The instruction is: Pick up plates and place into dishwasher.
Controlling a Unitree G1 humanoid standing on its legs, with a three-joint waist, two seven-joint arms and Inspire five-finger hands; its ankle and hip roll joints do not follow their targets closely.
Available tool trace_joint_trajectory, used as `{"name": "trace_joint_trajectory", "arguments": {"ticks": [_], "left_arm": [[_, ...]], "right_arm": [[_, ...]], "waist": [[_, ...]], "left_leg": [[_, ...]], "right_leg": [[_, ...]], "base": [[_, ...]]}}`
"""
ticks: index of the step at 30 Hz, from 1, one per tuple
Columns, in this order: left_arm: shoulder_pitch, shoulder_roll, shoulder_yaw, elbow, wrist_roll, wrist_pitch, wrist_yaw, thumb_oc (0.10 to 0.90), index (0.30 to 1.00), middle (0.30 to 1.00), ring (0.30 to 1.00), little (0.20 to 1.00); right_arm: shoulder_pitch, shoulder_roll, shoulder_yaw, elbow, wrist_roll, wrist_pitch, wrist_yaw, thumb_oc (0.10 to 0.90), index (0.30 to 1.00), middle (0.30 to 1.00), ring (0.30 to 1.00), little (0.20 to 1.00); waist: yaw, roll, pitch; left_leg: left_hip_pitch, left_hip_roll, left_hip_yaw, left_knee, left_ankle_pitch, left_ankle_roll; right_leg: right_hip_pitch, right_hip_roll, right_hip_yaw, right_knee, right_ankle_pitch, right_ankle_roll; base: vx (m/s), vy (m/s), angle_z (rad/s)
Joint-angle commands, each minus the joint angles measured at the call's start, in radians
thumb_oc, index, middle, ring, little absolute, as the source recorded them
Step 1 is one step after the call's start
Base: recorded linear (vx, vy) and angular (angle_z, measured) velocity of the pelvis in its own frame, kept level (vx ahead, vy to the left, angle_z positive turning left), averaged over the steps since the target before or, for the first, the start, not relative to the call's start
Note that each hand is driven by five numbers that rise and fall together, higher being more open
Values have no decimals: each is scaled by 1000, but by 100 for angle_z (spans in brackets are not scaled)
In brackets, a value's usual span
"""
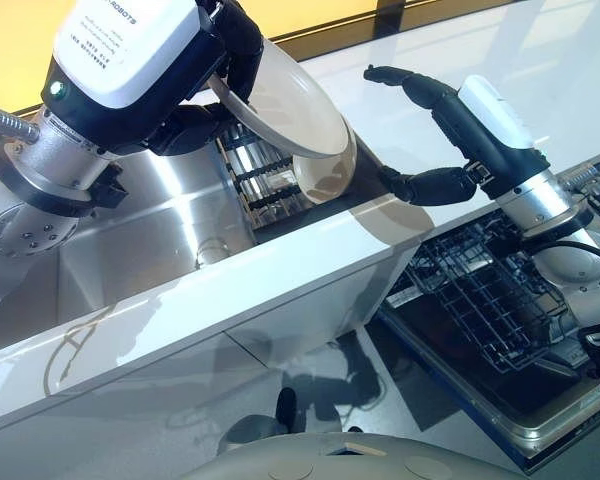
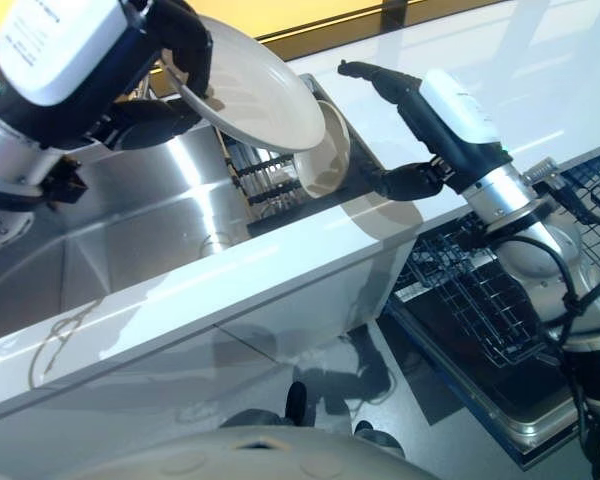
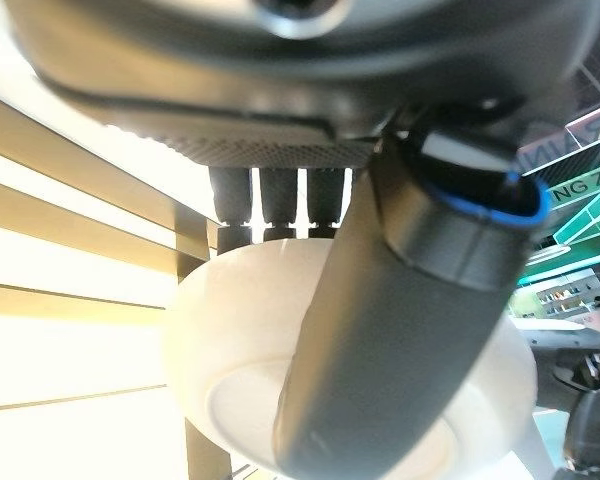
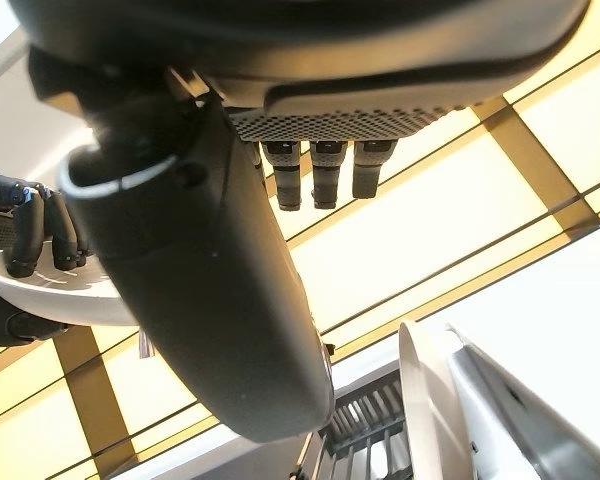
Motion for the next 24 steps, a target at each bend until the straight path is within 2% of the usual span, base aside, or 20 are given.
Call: {"name": "trace_joint_trajectory", "arguments": {"ticks": [1, 6, 11, 19, 20, 21, 23, 24], "left_arm": [[-110, -22, 33, 23, -65, 48, 55, 100, 300, 300, 300, 200], [-124, -66, -2, 14, -60, 53, 48, 100, 300, 300, 300, 200], [-157, -93, -43, 6, -66, 67, 43, 100, 300, 300, 300, 200], [-203, -167, -115, -3, -77, 95, 33, 100, 300, 300, 300, 200], [-204, -181, -123, -1, -84, 96, 33, 100, 300, 300, 300, 200], [-206, -190, -129, -1, -87, 99, 33, 100, 300, 300, 300, 200], [-210, -209, -141, 0, -92, 105, 36, 100, 300, 300, 300, 200], [-213, -224, -148, 3, -100, 105, 37, 100, 300, 300, 300, 200]], "right_arm": [[-152, -13, 21, -104, 61, -77, -25, 800, 900, 900, 900, 900], [-183, 41, 92, -103, 62, -97, -32, 800, 900, 900, 900, 900], [-216, 78, 172, -102, 69, -71, -24, 800, 900, 900, 900, 900], [-255, 199, 270, -82, 55, -63, -137, 800, 900, 900, 900, 900], [-254, 222, 281, -77, 41, -59, -171, 638, 761, 761, 761, 738], [-255, 235, 289, -75, 34, -50, -191, 638, 761, 761, 761, 738], [-255, 262, 299, -66, 17, -48, -240, 182, 371, 371, 371, 282], [-251, 280, 303, -59, -2, -43, -287, 100, 300, 300, 300, 200]], "waist": [[7, -31, -106], [15, -34, -107], [22, -32, -112], [32, -29, -110], [33, -27, -109], [33, -26, -108], [33, -24, -108], [33, -23, -108]], "left_leg": [[42, -37, 11, 1, -77, -6], [41, -38, 8, 1, -76, -8], [38, -38, 6, 1, -75, -8], [37, -43, 4, 1, -75, -8], [37, -43, 4, 1, -75, -7], [37, -43, 5, 1, -75, -7], [37, -42, 6, 1, -75, -6], [37, -42, 6, 1, -75, -5]], "right_leg": [[-99, -15, 28, 67, 91, 69], [-93, -15, 25, 51, 98, 70], [-90, -16, 22, 46, 99, 70], [-84, -18, 14, 30, 108, 71], [-85, -19, 15, 31, 107, 71], [-85, -19, 16, 32, 107, 71], [-85, -19, 17, 34, 105, 70], [-85, -19, 18, 35, 104, 70]], "base": [[0, 0, 0], [-7, -2, 1], [0, 0, 0], [0, 0, 0], [0, 0, 0], [0, 0, 0], [0, 0, 0], [0, 0, 0]]}}
